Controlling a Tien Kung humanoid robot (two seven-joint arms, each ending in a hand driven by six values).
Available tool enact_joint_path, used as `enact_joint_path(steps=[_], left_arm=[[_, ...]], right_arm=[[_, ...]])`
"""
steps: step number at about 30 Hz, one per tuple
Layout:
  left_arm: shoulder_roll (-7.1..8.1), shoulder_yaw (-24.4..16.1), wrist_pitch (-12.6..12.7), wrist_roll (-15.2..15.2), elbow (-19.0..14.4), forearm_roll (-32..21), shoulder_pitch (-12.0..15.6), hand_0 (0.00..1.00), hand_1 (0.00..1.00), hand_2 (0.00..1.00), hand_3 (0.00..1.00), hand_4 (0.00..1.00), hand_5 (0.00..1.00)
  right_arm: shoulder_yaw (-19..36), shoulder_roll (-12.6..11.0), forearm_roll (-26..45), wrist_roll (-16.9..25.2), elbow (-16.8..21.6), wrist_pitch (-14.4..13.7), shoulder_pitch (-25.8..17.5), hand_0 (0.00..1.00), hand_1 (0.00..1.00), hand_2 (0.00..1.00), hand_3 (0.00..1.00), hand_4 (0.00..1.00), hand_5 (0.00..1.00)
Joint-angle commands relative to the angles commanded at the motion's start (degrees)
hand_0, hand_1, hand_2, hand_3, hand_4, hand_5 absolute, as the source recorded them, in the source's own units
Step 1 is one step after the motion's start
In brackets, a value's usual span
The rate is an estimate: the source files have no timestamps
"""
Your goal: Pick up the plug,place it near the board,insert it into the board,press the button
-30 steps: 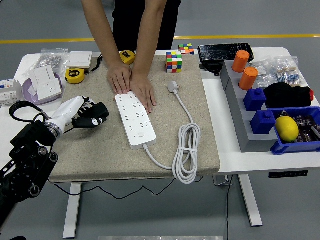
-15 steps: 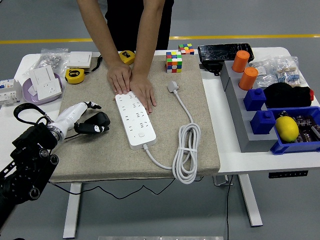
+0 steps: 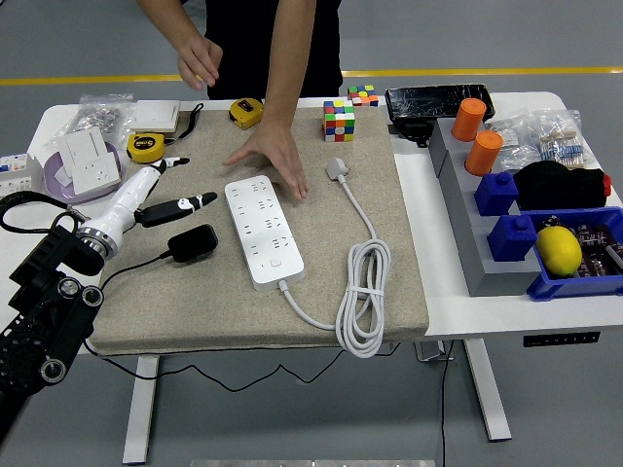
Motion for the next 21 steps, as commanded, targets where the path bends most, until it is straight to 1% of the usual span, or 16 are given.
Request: enact_joint_path(steps=[1,3,5,6,11,12,16,18,21], left_arm=[[-0.45,-1.4,1.1,-0.5,-1.5,-1.6,0.8,0.946,0.998,0.952,0.908,0.998,0.977],[-1.01,-3.9,2.4,-1.2,-3.9,-5.1,2.0,0.946,0.998,0.952,0.908,0.998,0.977],[-1.26,-5.3,2.9,-1.6,-5.1,-7.4,2.7,0.946,0.998,0.952,0.908,0.998,0.977],[-1.61,-6.8,3.5,-2.2,-6.4,-9.3,3.6,0.912,0.979,0.928,0.897,0.998,0.99],[-2.96,-11.9,5.3,-3.9,-10.1,-17.2,6.5,0.912,0.979,0.928,0.897,0.998,0.99],[-3.3,-12.9,5.4,-4.1,-10.8,-18.5,7.1,0.904,0.969,0.927,0.895,0.998,0.973],[-4.11,-15.6,5.3,-4.5,-13.1,-24.1,8.8,0.904,0.969,0.927,0.895,0.998,0.973],[-4.46,-16.3,5.1,-4.6,-14.3,-27.5,9.8,0.918,0.976,0.934,0.9,0.998,0.974],[-5.38,-18.2,4.4,-4.7,-16.6,-34.0,11.5,0.918,0.976,0.934,0.9,0.998,0.974]], right_arm=[[0.0,0.0,-0.1,0.0,0.0,0.0,0.0,0.918,0.871,0.815,0.799,0.998,0.998],[0.1,0.1,-0.1,0.0,0.0,0.0,-0.1,0.918,0.871,0.815,0.799,0.998,0.998],[0.1,0.1,-0.1,0.0,0.0,0.0,-0.1,0.918,0.871,0.815,0.799,0.998,0.998],[0.1,0.1,-0.1,0.0,0.0,0.0,-0.1,0.918,0.871,0.815,0.798,0.998,0.998],[0.2,0.2,0.0,0.1,0.0,0.0,-0.1,0.918,0.871,0.815,0.798,0.998,0.998],[0.2,0.3,0.0,0.1,0.0,0.0,-0.1,0.918,0.871,0.815,0.798,0.998,0.998],[0.2,0.3,0.0,0.1,0.0,0.1,0.0,0.918,0.871,0.815,0.798,0.998,0.998],[0.3,0.3,0.0,0.1,0.0,0.0,0.0,0.918,0.871,0.815,0.798,0.998,0.998],[0.3,0.3,-0.1,0.1,0.0,0.1,0.0,0.918,0.871,0.815,0.798,0.998,0.998]])
